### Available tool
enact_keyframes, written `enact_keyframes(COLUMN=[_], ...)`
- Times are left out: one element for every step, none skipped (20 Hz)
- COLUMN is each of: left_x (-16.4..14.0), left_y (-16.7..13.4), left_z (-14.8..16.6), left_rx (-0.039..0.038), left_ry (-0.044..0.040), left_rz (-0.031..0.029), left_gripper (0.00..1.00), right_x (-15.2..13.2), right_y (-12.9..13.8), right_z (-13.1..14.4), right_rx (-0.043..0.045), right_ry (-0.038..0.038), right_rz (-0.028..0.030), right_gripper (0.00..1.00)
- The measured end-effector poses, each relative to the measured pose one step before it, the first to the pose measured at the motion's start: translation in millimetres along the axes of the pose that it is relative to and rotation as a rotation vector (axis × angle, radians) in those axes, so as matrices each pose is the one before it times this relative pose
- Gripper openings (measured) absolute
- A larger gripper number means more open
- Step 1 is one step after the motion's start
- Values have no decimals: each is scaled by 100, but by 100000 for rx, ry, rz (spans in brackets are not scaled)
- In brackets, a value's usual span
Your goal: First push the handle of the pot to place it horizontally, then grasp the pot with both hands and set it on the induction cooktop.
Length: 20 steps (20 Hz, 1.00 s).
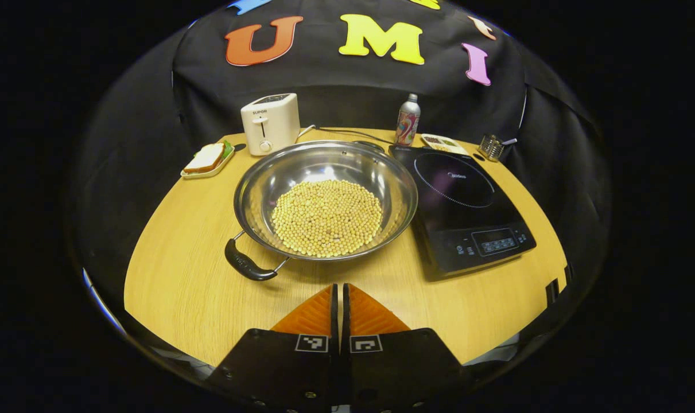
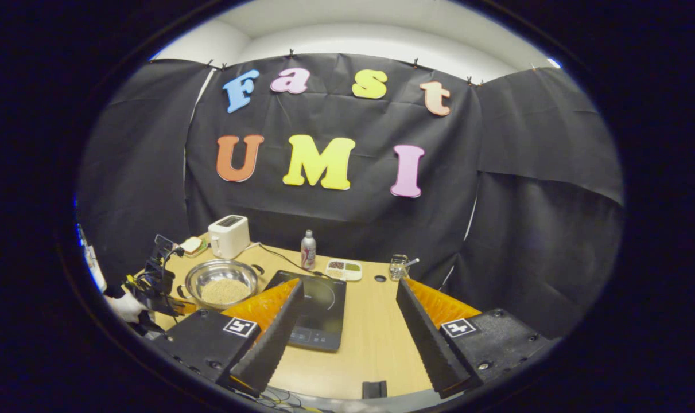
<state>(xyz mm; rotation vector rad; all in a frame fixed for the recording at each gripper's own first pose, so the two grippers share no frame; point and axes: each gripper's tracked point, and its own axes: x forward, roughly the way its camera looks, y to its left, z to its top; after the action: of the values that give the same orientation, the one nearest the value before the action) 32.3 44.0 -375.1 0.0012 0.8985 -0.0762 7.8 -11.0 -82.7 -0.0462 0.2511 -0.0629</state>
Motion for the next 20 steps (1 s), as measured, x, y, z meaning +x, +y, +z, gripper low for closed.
enact_keyframes(left_x=[533, 474, 441, 396, 491, 252, 190, 70, 158, -59, -85, -145, 138, -115, -47, -40, 20, 170, 328, 182], left_y=[378, 471, 393, 546, 611, 453, 453, 508, 178, 183, 185, 424, 267, 175, 294, 355, 374, 339, 497, 503], left_z=[123, 111, -7, -9, -1, 173, -139, -131, -122, -40, -56, 16, 223, 102, -26, 3, 159, 181, 212, 275], left_rx=[-389, -134, 298, 111, -135, -147, -164, -375, -276, -209, 1015, 177, -131, -717, -692, -506, -309, -335, -224, -147], left_ry=[732, 1049, 1348, 1522, 797, 180, 924, 1033, 844, 432, 266, -10, -155, -10, 16, 278, -87, -52, 153, -85], left_rz=[594, 806, 581, 1038, 901, 825, 485, 812, -878, 105, 555, 1116, 116, -154, -47, 520, 594, 499, 260, 443], left_gripper=[0, 0, 10, 0, 0, 10, 0, 0, 0, 0, 0, 0, 0, 0, 0, 0, 0, 0, 0, 0], right_x=[45, 173, 51, 113, 130, 140, 57, 127, 67, 91, -3, -13, -76, -47, -186, -23, 46, -35, -24, -25], right_y=[166, -137, -234, -254, -80, -129, -90, -75, 57, -14, 74, -115, -22, -57, 60, -56, -115, -163, -144, -164], right_z=[-468, -652, -494, -274, -134, -264, -48, -149, -121, -152, -101, -107, -69, -164, -134, -166, -103, -121, 54, -80], right_rx=[363, -558, -709, 176, 786, 804, 668, 667, 349, 388, 250, 375, 408, 498, 277, 58, 5, 75, 128, 309], right_ry=[1202, 1154, 1282, 755, 554, 678, 285, 14, 195, 131, 386, 3, 78, 78, 126, 186, 380, 114, 164, 105], right_rz=[326, -165, -716, -478, -216, -182, -407, -337, -219, -206, -29, -459, -252, -188, 9, -308, -184, -336, -430, -274], right_gripper=[100, 100, 100, 100, 100, 100, 100, 100, 100, 100, 100, 100, 100, 100, 100, 100, 100, 100, 100, 100])
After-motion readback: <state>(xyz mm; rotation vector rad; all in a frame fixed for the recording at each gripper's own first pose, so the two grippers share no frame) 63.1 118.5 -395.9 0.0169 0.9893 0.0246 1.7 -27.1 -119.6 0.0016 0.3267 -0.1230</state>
